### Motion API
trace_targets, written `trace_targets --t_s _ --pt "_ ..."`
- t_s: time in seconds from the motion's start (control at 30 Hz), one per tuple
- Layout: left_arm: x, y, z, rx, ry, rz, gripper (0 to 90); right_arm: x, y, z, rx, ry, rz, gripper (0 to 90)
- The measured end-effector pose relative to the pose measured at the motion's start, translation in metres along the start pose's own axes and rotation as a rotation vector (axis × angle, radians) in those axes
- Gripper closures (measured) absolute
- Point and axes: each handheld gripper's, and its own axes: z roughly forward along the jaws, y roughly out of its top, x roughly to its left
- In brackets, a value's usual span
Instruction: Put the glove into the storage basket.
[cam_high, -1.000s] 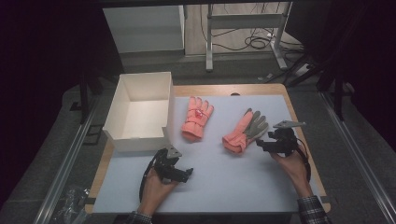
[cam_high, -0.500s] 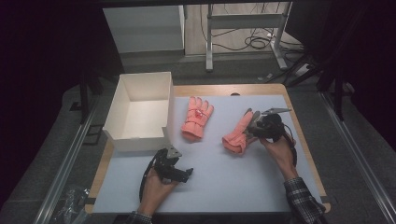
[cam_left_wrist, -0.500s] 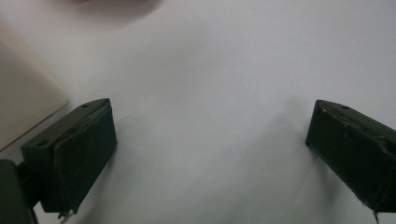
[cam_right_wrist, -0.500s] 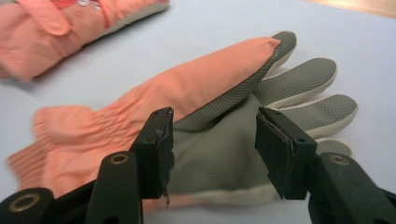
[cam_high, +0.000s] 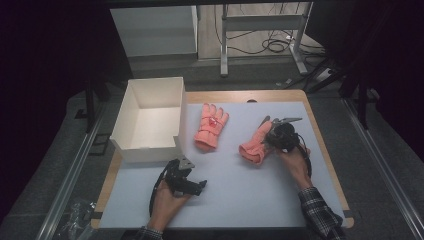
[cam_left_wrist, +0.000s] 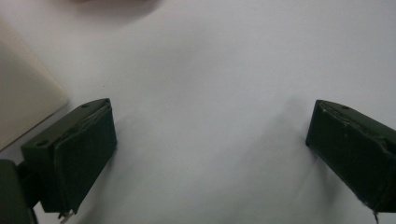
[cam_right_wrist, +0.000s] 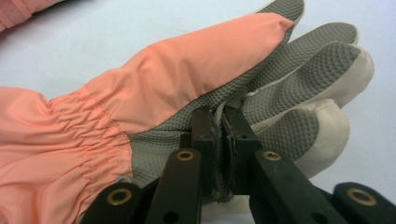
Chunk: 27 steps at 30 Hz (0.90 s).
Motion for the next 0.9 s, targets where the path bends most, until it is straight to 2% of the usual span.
trace_targets --t_s 0.17,0.47,0.57,0.67,0.7,0.73,0.9 --pt "0.000 0.000 0.000 0.000 0.000 0.000 1.8 -0.005 -0.001 -0.008 -0.026 0.042 0.029 86.0" --pt "0.000 0.000 0.000 0.001 0.000 0.000 1.9 -0.004 0.000 -0.033 -0.068 0.111 0.027 86.4" --pt "0.000 0.000 0.000 -0.002 0.000 -0.003 1.9 -0.001 -0.002 -0.042 -0.071 0.136 0.013 86.5" --pt "0.000 0.000 0.000 -0.003 0.000 -0.005 1.9 0.003 -0.005 -0.051 -0.081 0.179 0.025 86.6" --pt "0.000 0.000 0.000 -0.003 0.000 -0.005 1.9 0.003 -0.005 -0.051 -0.081 0.179 0.025 86.6" --pt "0.000 0.000 0.000 -0.003 0.000 -0.004 1.9 0.006 -0.007 -0.057 -0.088 0.208 0.025 86.7" --pt "0.000 0.000 0.000 0.000 0.000 -0.001 1.9 0.014 -0.012 -0.071 -0.096 0.268 0.001 86.6"
